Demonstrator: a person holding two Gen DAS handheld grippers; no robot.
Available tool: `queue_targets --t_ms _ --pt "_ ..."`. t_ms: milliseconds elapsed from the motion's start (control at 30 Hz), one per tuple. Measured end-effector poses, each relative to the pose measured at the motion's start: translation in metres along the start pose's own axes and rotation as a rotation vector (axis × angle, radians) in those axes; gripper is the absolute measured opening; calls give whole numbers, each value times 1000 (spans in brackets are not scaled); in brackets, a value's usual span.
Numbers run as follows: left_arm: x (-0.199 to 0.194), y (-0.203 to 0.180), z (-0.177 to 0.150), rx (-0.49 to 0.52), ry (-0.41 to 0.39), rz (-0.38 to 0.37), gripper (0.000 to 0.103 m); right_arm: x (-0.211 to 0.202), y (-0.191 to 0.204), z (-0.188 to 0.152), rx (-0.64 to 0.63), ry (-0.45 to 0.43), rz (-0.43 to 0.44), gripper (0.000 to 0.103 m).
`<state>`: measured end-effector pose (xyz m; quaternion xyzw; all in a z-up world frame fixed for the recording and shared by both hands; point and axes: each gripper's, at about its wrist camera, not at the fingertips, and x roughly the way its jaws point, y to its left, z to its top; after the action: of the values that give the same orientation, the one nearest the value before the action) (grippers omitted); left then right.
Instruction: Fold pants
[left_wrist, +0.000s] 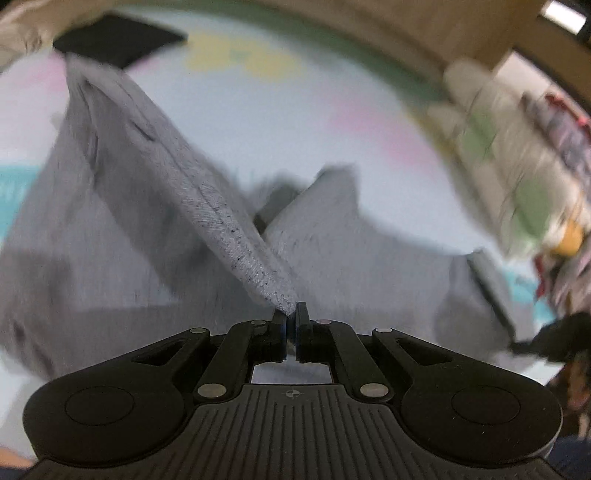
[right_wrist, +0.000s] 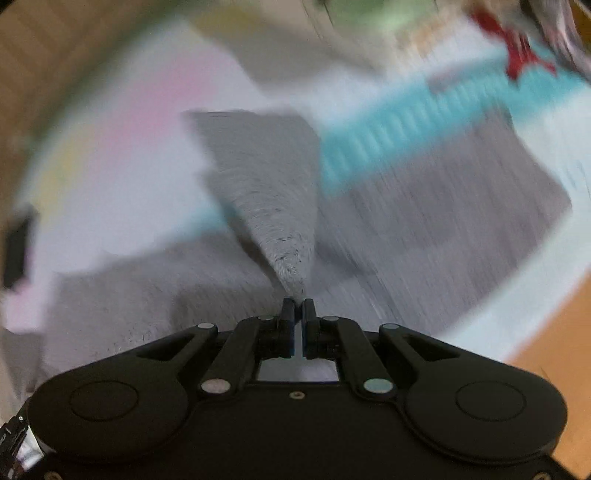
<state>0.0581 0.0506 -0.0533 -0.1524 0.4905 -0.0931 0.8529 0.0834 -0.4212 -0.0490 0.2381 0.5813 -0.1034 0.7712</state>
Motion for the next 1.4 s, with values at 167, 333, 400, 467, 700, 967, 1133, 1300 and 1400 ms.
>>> queue_targets --t_ms 167,333,400,467,700,967,1133,1300,1400 --pt "34 4 -11 49 95 75 5 -3 3 -11 -36 -42 -117 21" --pt "43 7 -9 26 75 57 6 -32 33 -12 -123 -210 -105 65" --pt "45 4 -10 35 65 58 6 -26 57 -13 -195 -249 -134 64" --pt "38 12 -18 39 56 55 6 -11 82 -13 -264 -270 -162 64" --pt "32 19 -30 36 55 47 6 54 135 -10 -415 -283 -312 60" --pt "30 21 -29 34 56 50 6 30 100 5 -275 -279 -274 2" --pt "31 19 -29 42 53 57 6 -34 9 20 -36 -363 -251 2" --pt "30 17 -31 54 48 66 6 -37 -70 24 133 -323 -273 5" --pt "31 15 -31 56 47 76 6 -32 -57 16 50 -330 -235 19"
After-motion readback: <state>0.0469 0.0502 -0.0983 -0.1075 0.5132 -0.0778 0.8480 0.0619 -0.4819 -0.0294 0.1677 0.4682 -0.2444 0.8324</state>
